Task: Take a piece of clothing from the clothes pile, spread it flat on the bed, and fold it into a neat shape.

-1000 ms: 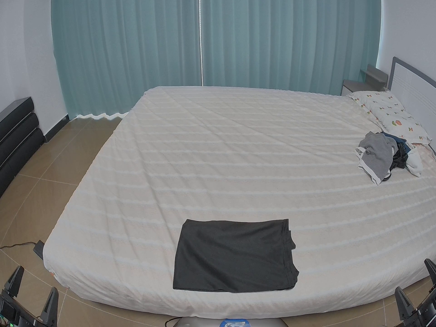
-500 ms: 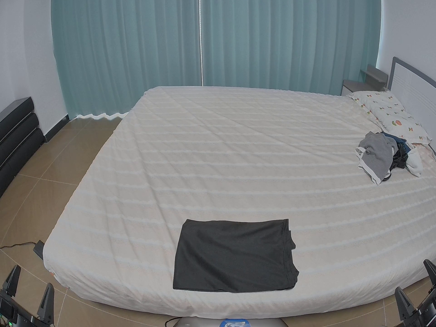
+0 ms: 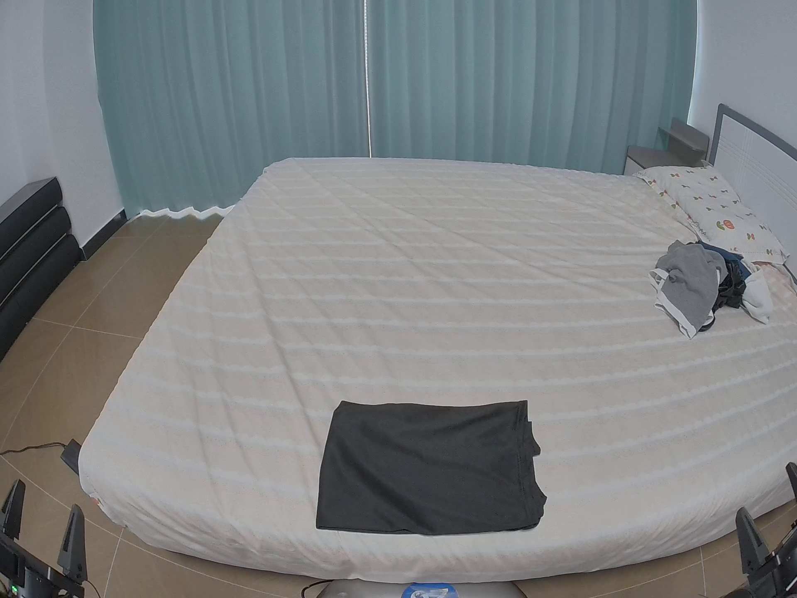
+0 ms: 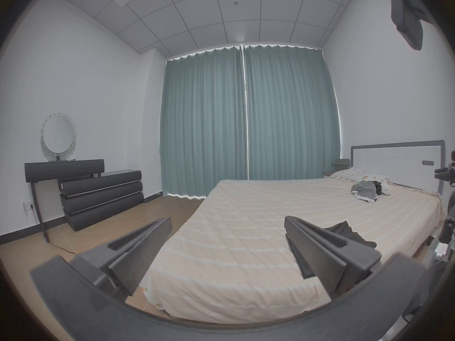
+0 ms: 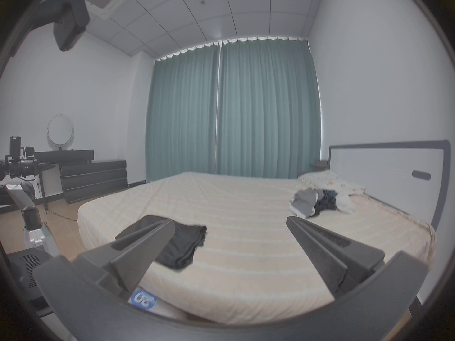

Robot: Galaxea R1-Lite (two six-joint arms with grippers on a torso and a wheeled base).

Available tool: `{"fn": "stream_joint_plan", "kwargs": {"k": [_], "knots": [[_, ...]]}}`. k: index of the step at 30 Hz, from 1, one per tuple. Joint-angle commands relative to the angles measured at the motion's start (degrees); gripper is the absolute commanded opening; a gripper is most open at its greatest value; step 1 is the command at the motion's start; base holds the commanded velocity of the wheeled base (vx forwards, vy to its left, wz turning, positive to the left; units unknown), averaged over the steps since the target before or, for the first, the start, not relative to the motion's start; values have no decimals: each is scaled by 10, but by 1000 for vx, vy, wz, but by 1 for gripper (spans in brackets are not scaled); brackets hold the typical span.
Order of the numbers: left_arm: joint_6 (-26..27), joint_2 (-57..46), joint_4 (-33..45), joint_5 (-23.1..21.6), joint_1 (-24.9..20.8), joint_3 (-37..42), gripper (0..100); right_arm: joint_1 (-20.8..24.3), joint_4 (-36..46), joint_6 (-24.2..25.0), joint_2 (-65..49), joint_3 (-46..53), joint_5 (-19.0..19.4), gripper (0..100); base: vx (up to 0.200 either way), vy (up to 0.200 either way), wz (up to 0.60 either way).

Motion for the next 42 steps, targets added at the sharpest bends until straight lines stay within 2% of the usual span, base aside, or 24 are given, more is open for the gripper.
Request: {"fn": "stream_joint_plan", "kwargs": {"k": [1,5,6,8,10,13,15,16,17,21,27,42], "knots": [[3,-5,-8,-7,0,7,100,1,-40,-2,-7,26,11,100,0,0,0],[-11,-5,40,-64,-1,7,100,0,-25,13,-7,22,-3,100,0,0,0],[-3,-4,36,-78,-1,7,100,0,-7,21,-6,18,-34,100,0,0,0],[-2,6,35,-78,-3,7,100,1,1,33,-5,16,-84,100,0,0,0],[-1,3,35,-78,-2,7,100,1,2,33,-6,14,-112,100,0,0,0],[1,0,37,-78,-1,7,100,1,-5,33,-6,16,-100,100,0,0,0],[0,0,37,-78,-1,7,100,0,-8,28,-6,17,-9,100,0,0,0],[0,0,36,-79,-1,7,100,0,-7,28,-5,18,16,100,0,0,0],[1,-1,37,-78,-1,7,100,0,-14,25,-6,20,18,100,0,0,0],[0,-1,36,-78,-1,7,100,0,-6,-28,-6,20,-19,100,0,0,0],[2,-1,37,-78,-1,7,100,2,16,22,-6,21,-43,100,0,0,0],[-3,-1,36,-79,-1,7,100,1,9,24,-7,22,-48,100,0,0,0]]}}
